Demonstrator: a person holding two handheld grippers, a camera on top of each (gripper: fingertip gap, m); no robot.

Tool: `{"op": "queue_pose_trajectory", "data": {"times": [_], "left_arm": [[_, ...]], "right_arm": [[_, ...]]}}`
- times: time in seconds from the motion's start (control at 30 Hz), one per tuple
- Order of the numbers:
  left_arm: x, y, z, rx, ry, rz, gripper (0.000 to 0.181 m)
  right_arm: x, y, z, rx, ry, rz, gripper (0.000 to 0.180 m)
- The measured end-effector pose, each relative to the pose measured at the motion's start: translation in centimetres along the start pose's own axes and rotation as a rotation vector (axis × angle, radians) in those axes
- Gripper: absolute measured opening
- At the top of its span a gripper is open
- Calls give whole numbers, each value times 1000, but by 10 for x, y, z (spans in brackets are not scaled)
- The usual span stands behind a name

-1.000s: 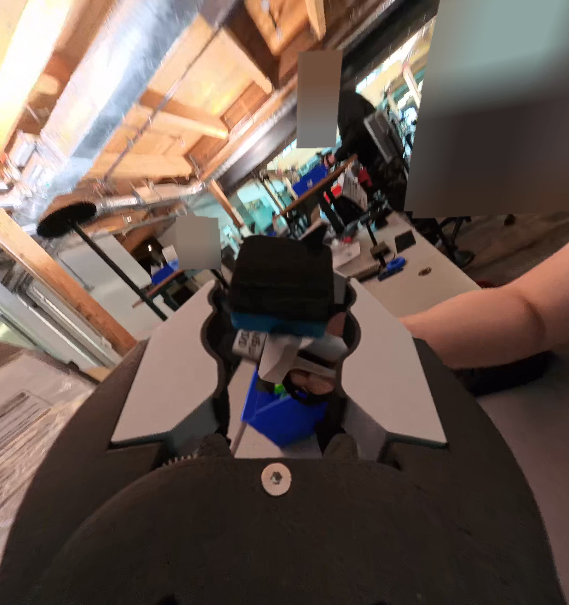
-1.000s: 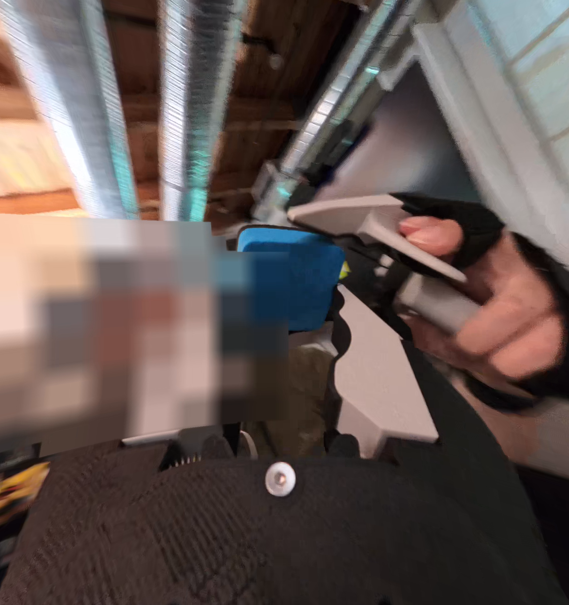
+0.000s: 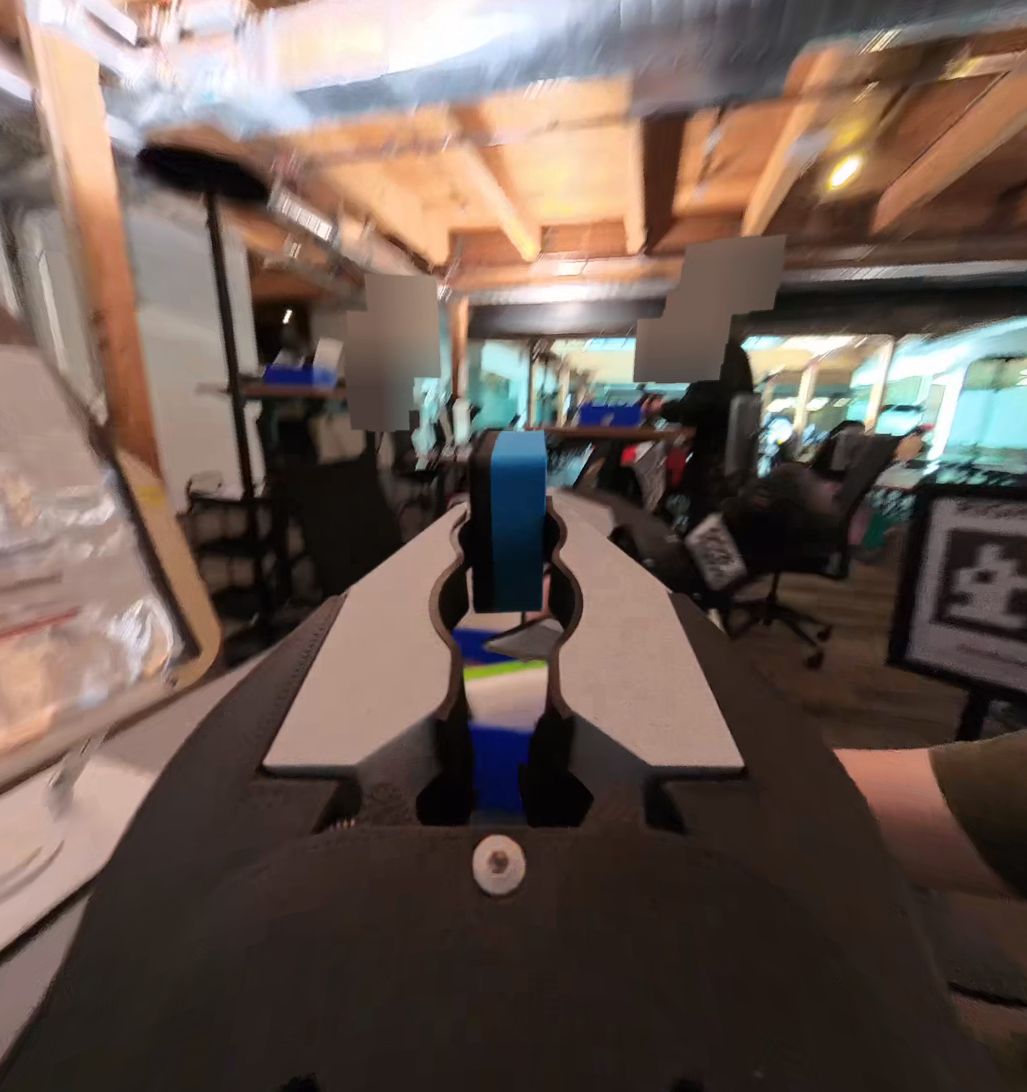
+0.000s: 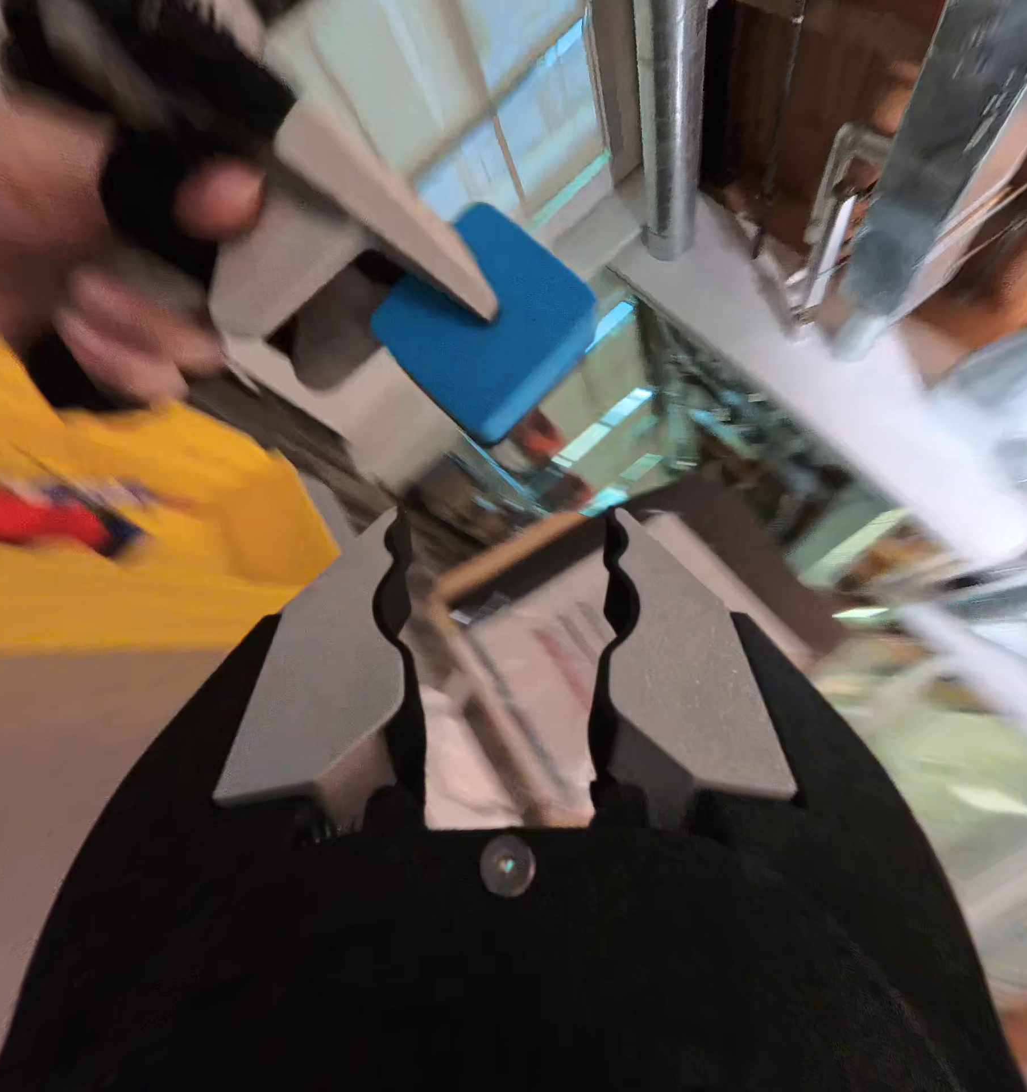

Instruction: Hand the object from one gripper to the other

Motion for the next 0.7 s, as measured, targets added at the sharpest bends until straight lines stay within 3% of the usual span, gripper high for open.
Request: {"op": "queue_pose_trajectory", "data": {"times": [0.13, 0.23, 0.43, 0.57, 0.63, 0.7], "left_arm": [[7, 0, 12, 43, 160, -54, 20], [5, 6, 13, 123, 284, -117, 20], [-13, 14, -10, 41, 244, -69, 20], [-15, 22, -14, -29, 224, -98, 34], [-17, 25, -18, -176, 130, -96, 85], [-14, 28, -25, -397, 29, -70, 104]], "right_arm": [[8, 6, 23, -860, 429, 380, 60], [-4, 4, 13, -1295, 536, 500, 51], [-8, -11, 16, -1490, 807, 627, 25], [0, -5, 15, -1408, 815, 646, 20], [7, 4, 14, -1422, 764, 758, 19], [14, 3, 8, -1487, 563, 968, 19]]}}
Point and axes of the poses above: each gripper's, where its closed fingertips meet, x back along the fingers, z out of its top, y = z × x across the jaws, the point moved 4 cm from there along x, back along the fingers, and after that the axes turned 5 degrees about z, right-handed, at the moved point
